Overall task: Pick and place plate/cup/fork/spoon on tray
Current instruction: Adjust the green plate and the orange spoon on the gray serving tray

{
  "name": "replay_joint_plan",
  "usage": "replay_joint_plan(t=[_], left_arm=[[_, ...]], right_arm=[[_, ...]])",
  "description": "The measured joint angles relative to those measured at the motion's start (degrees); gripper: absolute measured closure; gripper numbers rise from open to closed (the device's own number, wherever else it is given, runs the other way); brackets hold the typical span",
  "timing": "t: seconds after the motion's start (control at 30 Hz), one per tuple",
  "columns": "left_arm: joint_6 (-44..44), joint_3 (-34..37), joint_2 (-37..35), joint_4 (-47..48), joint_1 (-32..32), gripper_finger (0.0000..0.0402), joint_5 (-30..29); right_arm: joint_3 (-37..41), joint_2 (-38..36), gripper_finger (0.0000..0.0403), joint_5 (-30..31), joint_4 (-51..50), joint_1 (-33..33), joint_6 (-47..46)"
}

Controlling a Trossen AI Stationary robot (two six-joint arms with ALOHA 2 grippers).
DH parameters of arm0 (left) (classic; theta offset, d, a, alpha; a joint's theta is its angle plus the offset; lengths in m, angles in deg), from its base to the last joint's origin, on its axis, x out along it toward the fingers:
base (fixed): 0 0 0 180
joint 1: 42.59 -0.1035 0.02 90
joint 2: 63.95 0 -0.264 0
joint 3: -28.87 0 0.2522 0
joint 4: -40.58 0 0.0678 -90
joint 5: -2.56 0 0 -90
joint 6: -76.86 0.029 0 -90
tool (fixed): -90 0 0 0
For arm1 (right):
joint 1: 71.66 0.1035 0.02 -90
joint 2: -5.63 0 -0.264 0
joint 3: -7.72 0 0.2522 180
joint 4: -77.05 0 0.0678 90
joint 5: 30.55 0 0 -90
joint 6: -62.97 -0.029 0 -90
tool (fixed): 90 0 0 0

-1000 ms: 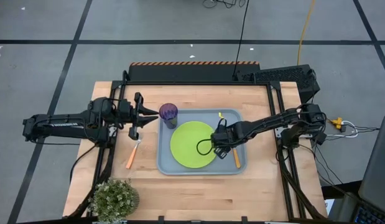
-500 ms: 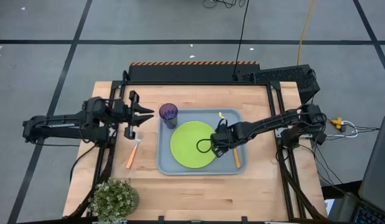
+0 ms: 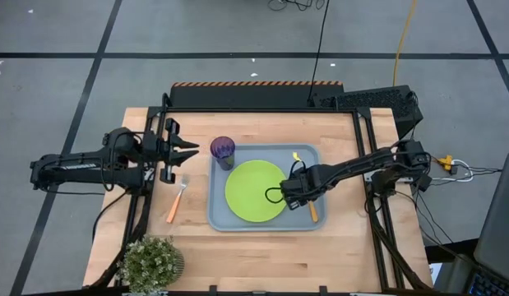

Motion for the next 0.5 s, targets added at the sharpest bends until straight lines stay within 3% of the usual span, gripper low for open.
replay_joint_plan(t=[0.27,0.5], left_arm=[[-1.82,0.0,0.04,0.92,0.0,0.0327,-0.01],[-1.87,0.0,0.07,1.22,0.0,0.0327,-0.03]], right_arm=[[6.18,0.13,0.0259,-1.75,3.02,-0.02,-0.93],[6.85,0.11,0.0259,-1.73,6.27,-0.02,-0.63]])
